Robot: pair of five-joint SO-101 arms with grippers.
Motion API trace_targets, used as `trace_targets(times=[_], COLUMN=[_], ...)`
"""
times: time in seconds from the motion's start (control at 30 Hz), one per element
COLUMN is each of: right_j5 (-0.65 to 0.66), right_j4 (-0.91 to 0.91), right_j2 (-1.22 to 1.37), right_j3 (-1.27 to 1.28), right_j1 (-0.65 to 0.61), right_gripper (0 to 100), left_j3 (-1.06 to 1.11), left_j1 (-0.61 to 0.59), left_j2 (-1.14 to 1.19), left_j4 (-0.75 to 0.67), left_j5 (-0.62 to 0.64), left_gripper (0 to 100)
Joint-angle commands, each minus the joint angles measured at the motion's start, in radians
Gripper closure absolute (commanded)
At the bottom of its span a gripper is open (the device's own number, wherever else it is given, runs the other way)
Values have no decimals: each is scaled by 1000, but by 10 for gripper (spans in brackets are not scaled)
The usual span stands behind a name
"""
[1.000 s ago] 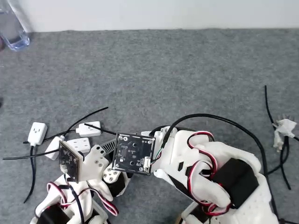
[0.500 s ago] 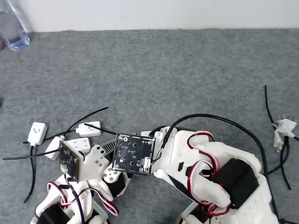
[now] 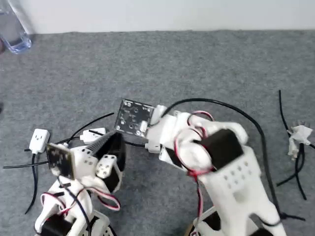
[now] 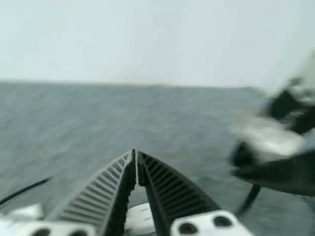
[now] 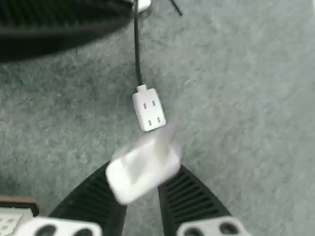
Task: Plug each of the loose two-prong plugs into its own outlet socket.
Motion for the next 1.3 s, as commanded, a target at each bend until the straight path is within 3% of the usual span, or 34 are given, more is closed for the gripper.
trace_targets(times=[0.0,0.2,0.47,0.57,0.73,1.03,1.27], right_j5=[-5,28,296,374,385,364,316], right_j4=[-21,-16,41,21,-107,-680,-812], right_j2=[27,33,38,51,133,288,472], right_j3=[-63,-54,-51,-38,118,628,675], right_j1=[15,85,516,605,587,510,469], right_gripper=[991,991,991,991,991,991,990], left_j3=[61,139,203,203,205,252,275], left_j1=[-103,-130,-130,-130,-130,-130,-130], left_j2=[-12,-12,-12,-12,-12,-12,-12], left_j4=[9,9,9,9,11,6,-32], left_j5=[2,-34,-43,-43,-43,-81,-84], left_gripper=[988,988,988,988,988,988,988])
